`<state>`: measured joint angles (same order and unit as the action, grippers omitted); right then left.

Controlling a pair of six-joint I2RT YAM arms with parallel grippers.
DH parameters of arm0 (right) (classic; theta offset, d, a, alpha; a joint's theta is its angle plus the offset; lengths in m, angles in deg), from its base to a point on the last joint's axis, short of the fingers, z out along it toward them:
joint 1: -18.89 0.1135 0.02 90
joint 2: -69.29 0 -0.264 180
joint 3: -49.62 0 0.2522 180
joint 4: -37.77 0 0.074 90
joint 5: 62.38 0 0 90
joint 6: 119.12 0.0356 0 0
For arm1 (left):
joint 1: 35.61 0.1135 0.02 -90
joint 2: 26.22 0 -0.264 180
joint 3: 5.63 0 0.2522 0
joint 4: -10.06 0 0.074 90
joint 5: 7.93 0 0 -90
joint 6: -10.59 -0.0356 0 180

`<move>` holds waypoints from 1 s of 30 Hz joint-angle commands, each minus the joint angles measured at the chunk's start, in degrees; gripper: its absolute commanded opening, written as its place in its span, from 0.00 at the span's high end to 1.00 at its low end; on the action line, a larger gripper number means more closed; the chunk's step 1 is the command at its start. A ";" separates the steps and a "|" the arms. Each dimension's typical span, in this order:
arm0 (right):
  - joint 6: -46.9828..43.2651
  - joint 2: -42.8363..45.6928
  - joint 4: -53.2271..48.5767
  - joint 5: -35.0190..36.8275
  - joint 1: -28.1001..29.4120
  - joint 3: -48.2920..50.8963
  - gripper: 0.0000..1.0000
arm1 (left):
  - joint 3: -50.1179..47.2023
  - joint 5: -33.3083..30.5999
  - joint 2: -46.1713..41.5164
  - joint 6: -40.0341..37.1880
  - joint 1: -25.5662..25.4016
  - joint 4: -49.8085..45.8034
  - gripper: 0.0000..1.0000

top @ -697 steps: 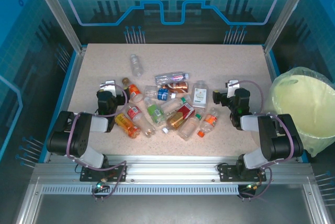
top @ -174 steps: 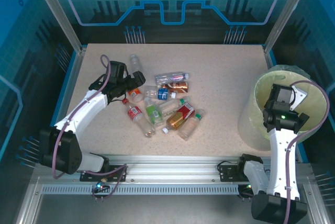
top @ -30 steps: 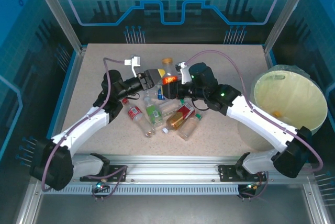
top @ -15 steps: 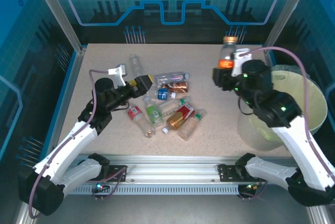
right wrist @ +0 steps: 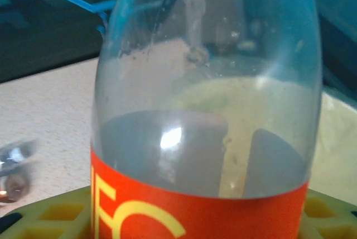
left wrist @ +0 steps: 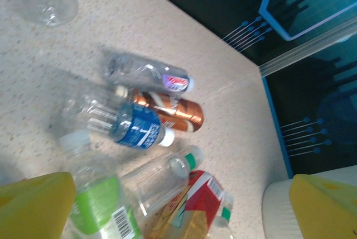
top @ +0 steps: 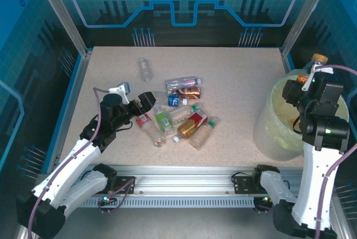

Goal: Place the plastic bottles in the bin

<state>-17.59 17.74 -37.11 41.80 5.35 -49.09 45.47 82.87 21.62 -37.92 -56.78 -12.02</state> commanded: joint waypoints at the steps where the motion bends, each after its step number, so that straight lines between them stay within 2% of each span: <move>1: 0.69 -0.22 -2.98 -7.56 -6.41 3.38 0.54 | -0.88 -1.48 -0.48 1.30 0.38 -4.36 0.01; 4: 2.75 0.10 -3.13 -10.30 -9.36 7.53 0.53 | -1.11 -2.72 -0.02 3.12 0.59 -7.27 0.01; 12: 4.62 0.59 1.80 -14.88 -9.55 18.42 0.50 | -2.80 -0.79 1.77 7.91 1.96 -10.55 0.01; 18: 6.34 1.58 6.28 -18.35 -9.57 23.94 0.46 | -3.56 -2.91 3.35 12.23 3.51 -15.17 0.01; 25: 7.43 2.46 9.62 -22.00 -9.57 26.65 0.37 | -6.64 -1.62 5.75 17.60 7.77 -15.61 0.01; 30: 9.28 2.94 10.94 -23.18 -9.57 27.21 0.28 | -7.11 0.28 7.82 17.97 9.46 -15.28 0.01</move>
<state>-9.86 19.82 -28.11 21.71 -3.68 -22.51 39.04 81.47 28.77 -21.57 -47.93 -26.45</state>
